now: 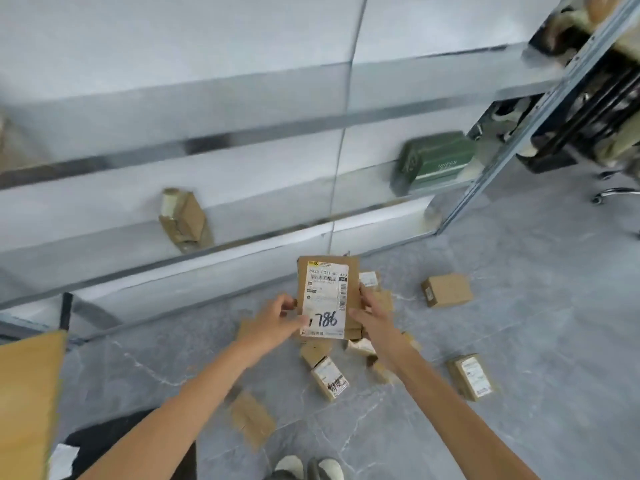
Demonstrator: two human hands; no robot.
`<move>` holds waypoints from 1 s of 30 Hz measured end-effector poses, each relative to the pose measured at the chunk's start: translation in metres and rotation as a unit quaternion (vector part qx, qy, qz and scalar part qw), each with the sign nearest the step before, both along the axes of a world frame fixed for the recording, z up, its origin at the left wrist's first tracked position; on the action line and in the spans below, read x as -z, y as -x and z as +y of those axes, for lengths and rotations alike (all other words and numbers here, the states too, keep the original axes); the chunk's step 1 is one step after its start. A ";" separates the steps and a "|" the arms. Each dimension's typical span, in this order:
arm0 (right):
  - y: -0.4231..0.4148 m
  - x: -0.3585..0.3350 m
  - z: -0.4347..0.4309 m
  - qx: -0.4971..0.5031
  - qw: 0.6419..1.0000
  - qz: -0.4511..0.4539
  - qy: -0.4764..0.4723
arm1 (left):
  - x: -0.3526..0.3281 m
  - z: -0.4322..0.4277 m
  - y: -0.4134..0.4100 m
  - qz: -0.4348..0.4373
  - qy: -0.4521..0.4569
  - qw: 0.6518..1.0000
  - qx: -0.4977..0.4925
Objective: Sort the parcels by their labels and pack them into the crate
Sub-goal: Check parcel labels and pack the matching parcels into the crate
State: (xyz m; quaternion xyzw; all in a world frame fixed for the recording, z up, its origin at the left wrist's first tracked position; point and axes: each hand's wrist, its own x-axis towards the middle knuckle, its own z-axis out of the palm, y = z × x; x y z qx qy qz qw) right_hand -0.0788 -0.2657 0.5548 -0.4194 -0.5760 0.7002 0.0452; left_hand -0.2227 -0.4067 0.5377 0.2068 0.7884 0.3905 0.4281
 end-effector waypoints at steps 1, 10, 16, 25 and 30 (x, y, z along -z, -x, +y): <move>0.000 -0.041 0.003 0.008 1.000 0.009 -0.027 | -0.044 0.003 0.001 0.012 -0.023 1.000 0.000; -0.022 -0.291 -0.012 0.027 0.964 0.197 -0.177 | -0.317 -0.010 -0.016 0.037 -0.278 0.960 -0.018; -0.059 -0.335 -0.044 0.031 0.940 0.221 -0.260 | -0.359 -0.045 -0.050 0.059 -0.333 0.940 -0.048; -0.114 -0.339 -0.102 0.037 0.931 0.266 -0.249 | -0.366 -0.105 -0.126 0.123 -0.298 0.943 -0.087; -0.164 -0.324 -0.124 -0.015 0.930 0.286 -0.229 | -0.357 -0.135 -0.185 0.193 -0.247 0.942 -0.120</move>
